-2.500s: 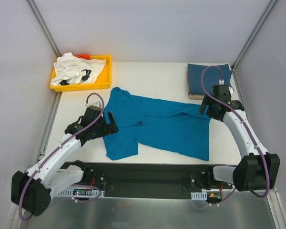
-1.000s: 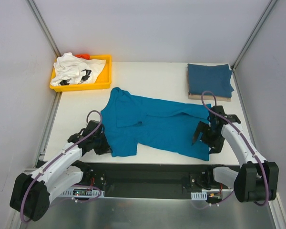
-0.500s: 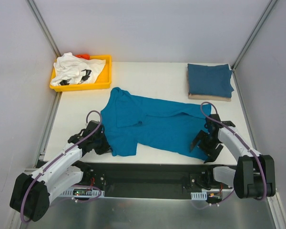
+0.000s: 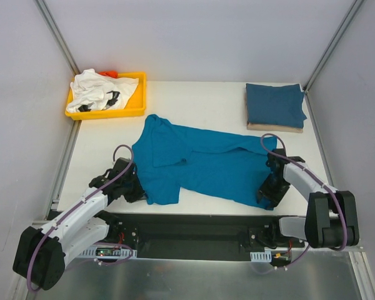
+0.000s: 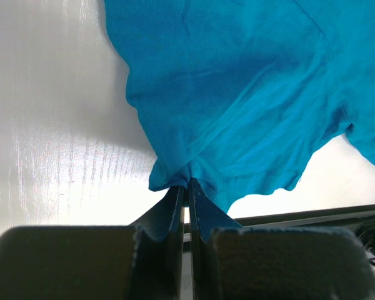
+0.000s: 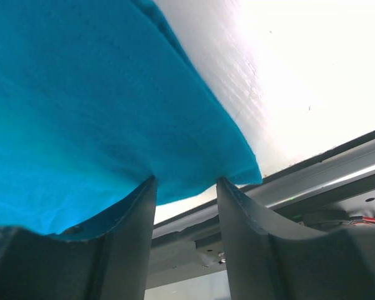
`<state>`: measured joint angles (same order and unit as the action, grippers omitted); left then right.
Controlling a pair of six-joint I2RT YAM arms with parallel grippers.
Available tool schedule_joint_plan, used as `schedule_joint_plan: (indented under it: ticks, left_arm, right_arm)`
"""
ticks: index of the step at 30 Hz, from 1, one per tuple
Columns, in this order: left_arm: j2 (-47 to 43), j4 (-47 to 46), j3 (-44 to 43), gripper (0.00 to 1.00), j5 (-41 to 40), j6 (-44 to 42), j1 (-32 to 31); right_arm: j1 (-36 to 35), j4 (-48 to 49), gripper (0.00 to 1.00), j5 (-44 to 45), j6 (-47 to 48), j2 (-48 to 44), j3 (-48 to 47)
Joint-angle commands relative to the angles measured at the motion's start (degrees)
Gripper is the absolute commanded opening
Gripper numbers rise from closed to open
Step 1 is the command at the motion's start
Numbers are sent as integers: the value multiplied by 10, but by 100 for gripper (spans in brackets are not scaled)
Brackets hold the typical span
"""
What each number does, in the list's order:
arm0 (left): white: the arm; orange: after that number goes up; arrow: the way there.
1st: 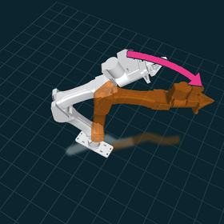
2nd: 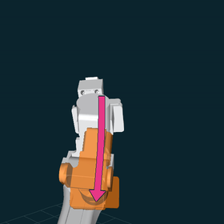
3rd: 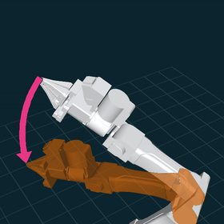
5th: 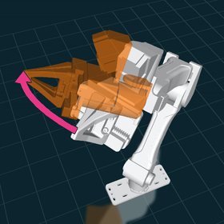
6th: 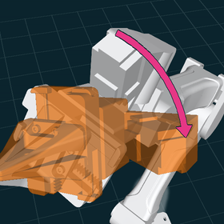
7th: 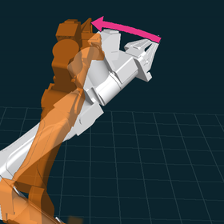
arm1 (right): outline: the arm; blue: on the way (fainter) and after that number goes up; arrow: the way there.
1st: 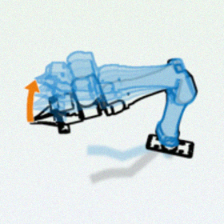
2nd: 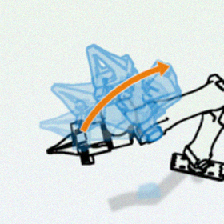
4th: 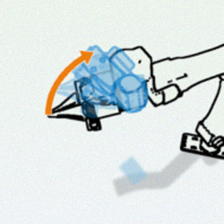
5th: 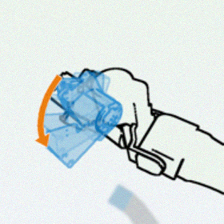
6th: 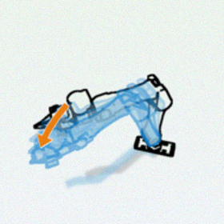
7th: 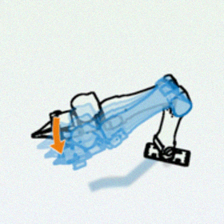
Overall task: Fold and stack the t-shirts
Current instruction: Flatten out the tshirt
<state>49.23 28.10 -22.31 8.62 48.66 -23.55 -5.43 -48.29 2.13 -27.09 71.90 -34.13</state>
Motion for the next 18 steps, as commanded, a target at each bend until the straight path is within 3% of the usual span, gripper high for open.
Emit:
schedule_joint_plan:
  ticks: [1, 8, 13, 18]
  left_arm:
    - [4, -5, -6, 0, -1, 5, 3]
    - [15, -3, -14, 0, -4, 3, 3]
    - [10, -4, -28, 0, -4, -1, 3]
    - [-39, -4, -75, 0, -10, -27, 3]
  right_arm:
    - [2, 21, 38, 2, 16, 39, -16]
    - [2, 67, 32, -47, 42, 100, -23]
    - [-1, 89, 1, -59, 59, 79, -44]
    - [-9, 44, 1, -34, 109, 0, -132]
